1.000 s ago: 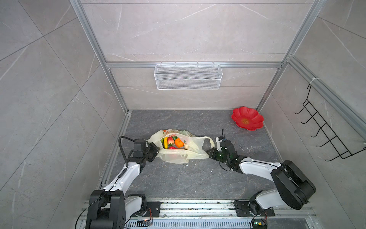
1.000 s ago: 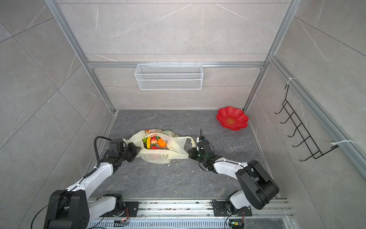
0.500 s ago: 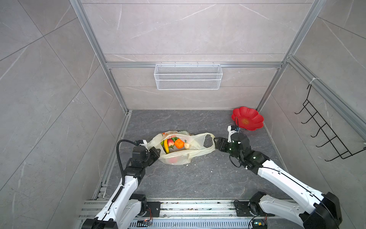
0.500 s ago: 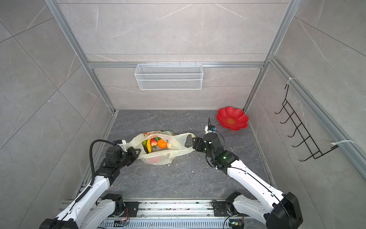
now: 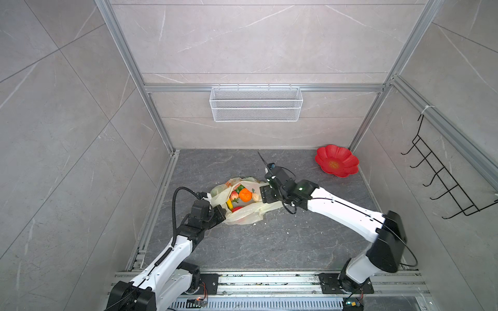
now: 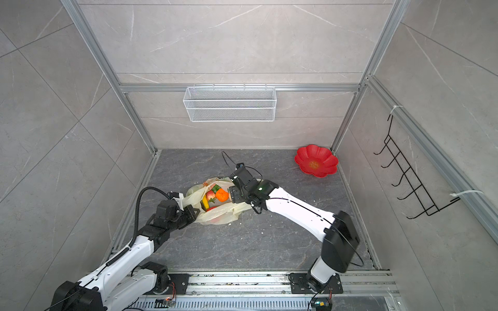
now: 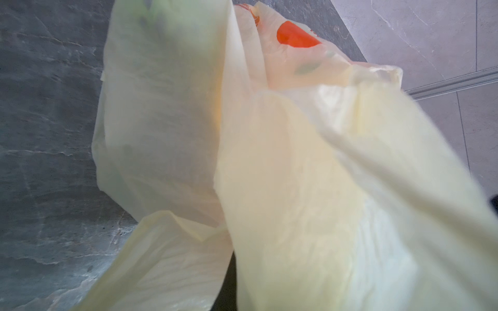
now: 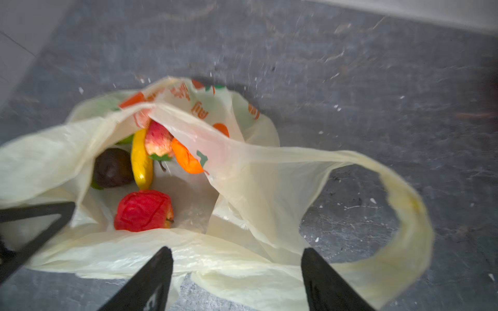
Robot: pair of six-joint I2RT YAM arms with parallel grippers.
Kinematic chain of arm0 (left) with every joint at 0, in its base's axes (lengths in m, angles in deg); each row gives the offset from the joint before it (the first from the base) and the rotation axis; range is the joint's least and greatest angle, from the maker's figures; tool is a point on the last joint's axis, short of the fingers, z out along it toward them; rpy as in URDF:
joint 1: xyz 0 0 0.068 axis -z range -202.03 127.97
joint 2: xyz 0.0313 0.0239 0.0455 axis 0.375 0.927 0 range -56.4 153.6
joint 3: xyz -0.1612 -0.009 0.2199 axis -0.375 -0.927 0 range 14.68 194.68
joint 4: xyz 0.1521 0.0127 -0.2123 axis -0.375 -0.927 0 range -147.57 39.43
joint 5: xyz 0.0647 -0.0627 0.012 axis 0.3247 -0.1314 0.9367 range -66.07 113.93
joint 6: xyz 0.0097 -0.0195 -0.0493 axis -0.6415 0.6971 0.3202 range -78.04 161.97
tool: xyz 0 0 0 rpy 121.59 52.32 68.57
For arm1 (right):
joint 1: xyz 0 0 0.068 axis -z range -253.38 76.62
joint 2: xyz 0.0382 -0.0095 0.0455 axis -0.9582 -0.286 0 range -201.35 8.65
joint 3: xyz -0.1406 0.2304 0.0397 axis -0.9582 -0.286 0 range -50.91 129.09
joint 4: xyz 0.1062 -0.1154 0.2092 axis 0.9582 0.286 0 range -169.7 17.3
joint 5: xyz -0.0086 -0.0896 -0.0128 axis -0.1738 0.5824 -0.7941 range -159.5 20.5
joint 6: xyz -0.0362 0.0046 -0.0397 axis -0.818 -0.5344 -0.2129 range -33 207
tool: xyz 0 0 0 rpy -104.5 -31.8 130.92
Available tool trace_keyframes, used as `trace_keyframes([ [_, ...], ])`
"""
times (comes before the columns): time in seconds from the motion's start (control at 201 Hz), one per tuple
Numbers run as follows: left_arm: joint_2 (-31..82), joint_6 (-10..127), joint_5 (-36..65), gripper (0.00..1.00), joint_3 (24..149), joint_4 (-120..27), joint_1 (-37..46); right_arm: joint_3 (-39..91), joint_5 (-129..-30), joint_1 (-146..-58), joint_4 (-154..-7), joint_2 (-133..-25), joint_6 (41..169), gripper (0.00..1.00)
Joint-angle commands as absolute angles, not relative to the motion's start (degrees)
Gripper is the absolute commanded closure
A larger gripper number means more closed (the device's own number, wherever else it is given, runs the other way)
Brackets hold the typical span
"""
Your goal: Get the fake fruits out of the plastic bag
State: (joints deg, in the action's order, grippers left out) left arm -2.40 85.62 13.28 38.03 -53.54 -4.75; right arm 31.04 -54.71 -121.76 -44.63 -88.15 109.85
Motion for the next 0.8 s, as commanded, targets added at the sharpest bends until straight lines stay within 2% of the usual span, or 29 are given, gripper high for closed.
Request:
trace_keyframes([
  [0.0, -2.35, 84.22, 14.23, 1.00, 37.70, -52.41, -4.45, 36.47, -55.77, -122.05, -39.73, -93.05, 107.24, 0.09],
  [0.294, -2.44, 84.16, 14.49, 1.00, 37.77, -52.65, -4.36, 43.07, -50.81, -122.06, -36.83, -103.86, 105.56, 0.07],
  [0.523, -2.92, 83.96, 14.76, 1.00, 37.63, -53.11, -4.35, 50.28, -42.87, -121.95, -34.62, -111.83, 101.72, 0.17],
  [0.667, -5.05, 83.92, 15.67, 1.00, 36.43, -54.53, -4.36, 51.99, -41.01, -120.83, -36.26, -112.49, 100.01, 0.40],
  [0.792, -8.67, 83.70, 18.44, 1.00, 35.22, -56.28, -4.32, 53.04, -45.32, -117.64, -38.40, -111.63, 100.38, 0.69],
])
